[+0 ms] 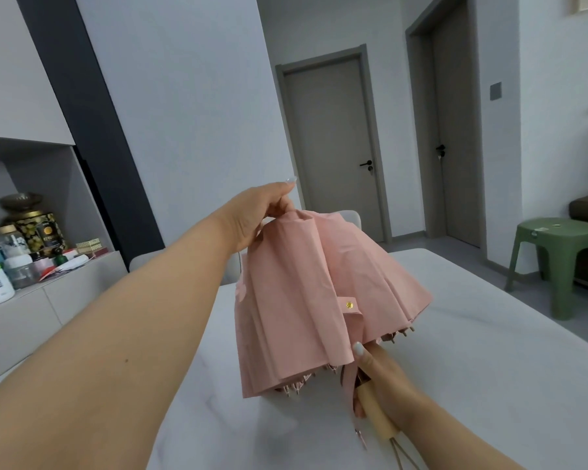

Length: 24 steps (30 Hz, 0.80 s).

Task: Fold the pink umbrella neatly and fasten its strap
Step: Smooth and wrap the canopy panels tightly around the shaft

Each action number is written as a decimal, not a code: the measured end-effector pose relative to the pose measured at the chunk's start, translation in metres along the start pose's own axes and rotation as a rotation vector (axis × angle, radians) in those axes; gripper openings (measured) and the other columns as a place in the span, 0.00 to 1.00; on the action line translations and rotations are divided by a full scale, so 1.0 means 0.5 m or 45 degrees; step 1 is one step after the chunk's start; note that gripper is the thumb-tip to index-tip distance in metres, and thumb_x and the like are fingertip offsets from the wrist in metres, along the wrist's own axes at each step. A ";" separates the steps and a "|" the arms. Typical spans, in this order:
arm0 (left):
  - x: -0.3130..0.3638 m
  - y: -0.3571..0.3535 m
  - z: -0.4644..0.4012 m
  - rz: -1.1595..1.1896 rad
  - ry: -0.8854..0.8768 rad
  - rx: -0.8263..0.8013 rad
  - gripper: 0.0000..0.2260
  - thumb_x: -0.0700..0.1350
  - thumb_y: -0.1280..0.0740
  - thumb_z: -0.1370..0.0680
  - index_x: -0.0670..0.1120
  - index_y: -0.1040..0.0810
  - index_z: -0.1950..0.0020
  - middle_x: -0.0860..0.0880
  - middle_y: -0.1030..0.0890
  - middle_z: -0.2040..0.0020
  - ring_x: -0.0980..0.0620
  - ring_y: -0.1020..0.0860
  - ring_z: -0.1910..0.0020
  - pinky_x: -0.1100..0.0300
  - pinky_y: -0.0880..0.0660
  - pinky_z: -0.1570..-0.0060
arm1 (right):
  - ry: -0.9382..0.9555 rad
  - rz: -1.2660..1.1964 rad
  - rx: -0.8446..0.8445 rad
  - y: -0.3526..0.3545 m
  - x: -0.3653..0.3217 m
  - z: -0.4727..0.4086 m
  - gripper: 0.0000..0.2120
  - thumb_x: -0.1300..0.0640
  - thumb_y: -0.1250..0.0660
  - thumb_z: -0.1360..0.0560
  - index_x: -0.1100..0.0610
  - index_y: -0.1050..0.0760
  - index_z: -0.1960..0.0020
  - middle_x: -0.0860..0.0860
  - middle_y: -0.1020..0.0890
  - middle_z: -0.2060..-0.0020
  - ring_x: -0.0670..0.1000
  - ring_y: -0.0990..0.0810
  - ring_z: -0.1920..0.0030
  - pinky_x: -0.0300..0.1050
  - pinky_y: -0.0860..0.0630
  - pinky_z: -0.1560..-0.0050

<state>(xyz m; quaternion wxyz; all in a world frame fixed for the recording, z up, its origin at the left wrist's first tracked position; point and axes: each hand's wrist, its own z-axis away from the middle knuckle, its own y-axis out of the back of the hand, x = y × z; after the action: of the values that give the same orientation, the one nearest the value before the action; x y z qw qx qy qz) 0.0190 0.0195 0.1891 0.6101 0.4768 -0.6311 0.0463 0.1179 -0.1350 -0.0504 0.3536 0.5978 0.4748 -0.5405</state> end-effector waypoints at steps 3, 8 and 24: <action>0.006 0.004 0.000 -0.018 0.005 0.012 0.24 0.61 0.40 0.23 0.47 0.29 0.73 0.51 0.22 0.69 0.54 0.27 0.64 0.53 0.36 0.48 | 0.036 0.052 0.023 0.002 0.006 -0.006 0.44 0.21 0.33 0.48 0.53 0.29 0.46 0.46 0.20 0.71 0.48 0.24 0.75 0.41 0.27 0.72; 0.012 0.007 0.006 0.123 -0.029 0.057 0.18 0.61 0.35 0.30 0.49 0.29 0.70 0.50 0.25 0.68 0.50 0.27 0.62 0.53 0.37 0.52 | 0.001 0.049 0.003 0.005 0.007 -0.005 0.37 0.28 0.35 0.43 0.55 0.29 0.46 0.48 0.21 0.75 0.52 0.24 0.76 0.43 0.26 0.72; 0.018 0.001 0.024 -0.026 0.054 0.139 0.13 0.53 0.37 0.20 0.45 0.22 0.44 0.48 0.22 0.63 0.52 0.25 0.59 0.57 0.33 0.50 | -0.002 0.028 0.059 0.008 0.020 -0.013 0.40 0.23 0.34 0.44 0.52 0.26 0.45 0.46 0.18 0.67 0.45 0.21 0.72 0.41 0.26 0.71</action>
<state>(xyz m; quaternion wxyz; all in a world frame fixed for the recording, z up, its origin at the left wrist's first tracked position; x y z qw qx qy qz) 0.0118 0.0070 0.1936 0.5969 0.5148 -0.6096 0.0846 0.1234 -0.1281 -0.0596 0.3459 0.6105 0.4552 -0.5481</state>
